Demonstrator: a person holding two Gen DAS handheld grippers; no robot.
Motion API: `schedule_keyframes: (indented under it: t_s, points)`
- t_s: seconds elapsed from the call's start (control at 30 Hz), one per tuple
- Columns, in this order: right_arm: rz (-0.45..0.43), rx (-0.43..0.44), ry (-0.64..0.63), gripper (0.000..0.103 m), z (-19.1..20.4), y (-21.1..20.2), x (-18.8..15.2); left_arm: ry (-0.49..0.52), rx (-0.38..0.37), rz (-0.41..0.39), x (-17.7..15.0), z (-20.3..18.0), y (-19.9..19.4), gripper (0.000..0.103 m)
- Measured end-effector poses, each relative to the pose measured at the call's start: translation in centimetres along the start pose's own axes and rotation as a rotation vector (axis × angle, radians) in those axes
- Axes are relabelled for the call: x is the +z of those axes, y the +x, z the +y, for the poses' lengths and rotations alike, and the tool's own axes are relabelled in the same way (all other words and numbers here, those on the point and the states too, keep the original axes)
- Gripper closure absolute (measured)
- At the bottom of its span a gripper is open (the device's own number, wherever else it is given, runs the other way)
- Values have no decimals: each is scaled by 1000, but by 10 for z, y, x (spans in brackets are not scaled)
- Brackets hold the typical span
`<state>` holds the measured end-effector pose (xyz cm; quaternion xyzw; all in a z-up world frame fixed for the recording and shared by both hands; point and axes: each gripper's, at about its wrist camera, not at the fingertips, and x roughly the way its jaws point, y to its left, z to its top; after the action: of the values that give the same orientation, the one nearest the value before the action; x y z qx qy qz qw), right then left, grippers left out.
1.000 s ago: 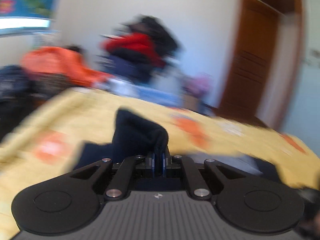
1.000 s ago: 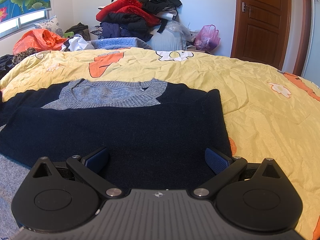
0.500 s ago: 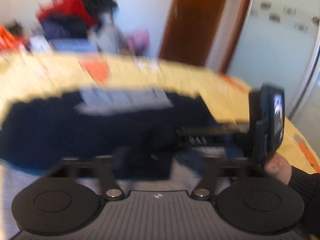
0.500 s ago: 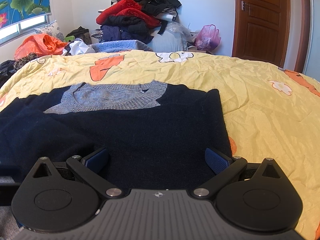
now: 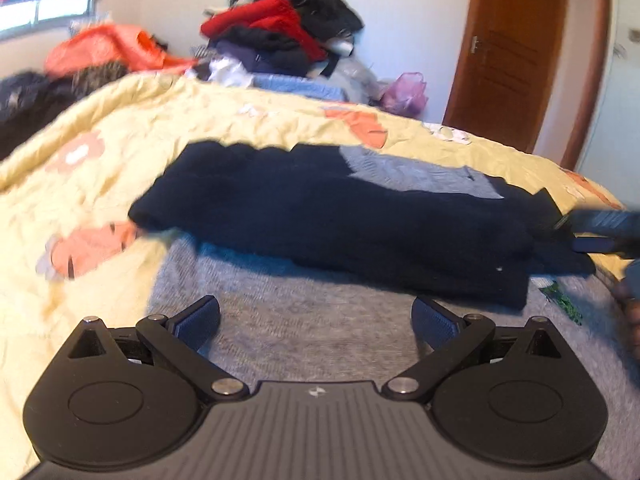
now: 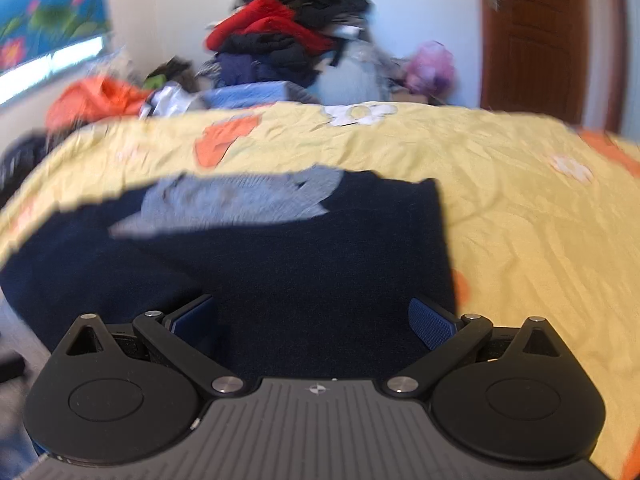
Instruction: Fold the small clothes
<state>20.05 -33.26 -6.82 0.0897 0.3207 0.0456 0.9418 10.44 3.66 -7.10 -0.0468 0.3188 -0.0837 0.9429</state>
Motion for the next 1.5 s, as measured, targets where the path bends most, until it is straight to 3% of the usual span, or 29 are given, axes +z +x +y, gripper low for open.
schedule_keyframes:
  t_s: [0.03, 0.1, 0.13, 0.2, 0.3, 0.37, 0.47, 0.67, 0.73, 0.8, 0.87, 0.93, 1.03, 1.23, 1.5]
  points:
    - [-18, 32, 102, 0, -7, -10, 4, -21, -15, -7, 1, 4, 0, 0]
    - [-25, 179, 286, 1, -17, -22, 12, -63, -29, -35, 0, 11, -3, 0]
    - [-17, 257, 341, 2, -18, -24, 16, -77, -30, -43, -1, 14, -3, 0]
    - [18, 330, 368, 4, -7, -20, 25, -95, -34, -45, -2, 18, -4, 0]
    - [106, 348, 327, 9, 13, 2, 33, -105, -36, -58, 7, 12, 2, 0]
    - [166, 295, 297, 11, 23, 22, 30, -114, -39, -78, 8, 12, 3, 0]
    - [178, 262, 266, 15, 33, 36, 21, -136, -43, -101, 8, 16, 0, 0]
    - [251, 396, 285, 29, 49, 33, 11, -154, -66, -99, 9, 18, 1, 0]
    - [258, 394, 251, 33, 59, 32, 9, -159, -66, -104, 9, 19, 1, 0]
    - [260, 387, 236, 45, 65, 31, 7, -164, -65, -110, 9, 20, 0, 0]
    - [259, 348, 207, 77, 69, 30, 5, -165, -65, -110, 9, 19, 0, 0]
    - [257, 328, 179, 82, 68, 29, 7, -165, -65, -111, 8, 19, 0, 0]
    - [226, 318, 133, 84, 61, 16, 19, -166, -66, -112, 9, 19, 0, 0]
    - [148, 201, 12, 85, 33, -5, 64, -168, -66, -113, 9, 20, 1, 0]
    - [161, 105, 33, 85, -20, -5, 82, -169, -66, -114, 9, 21, 2, 0]
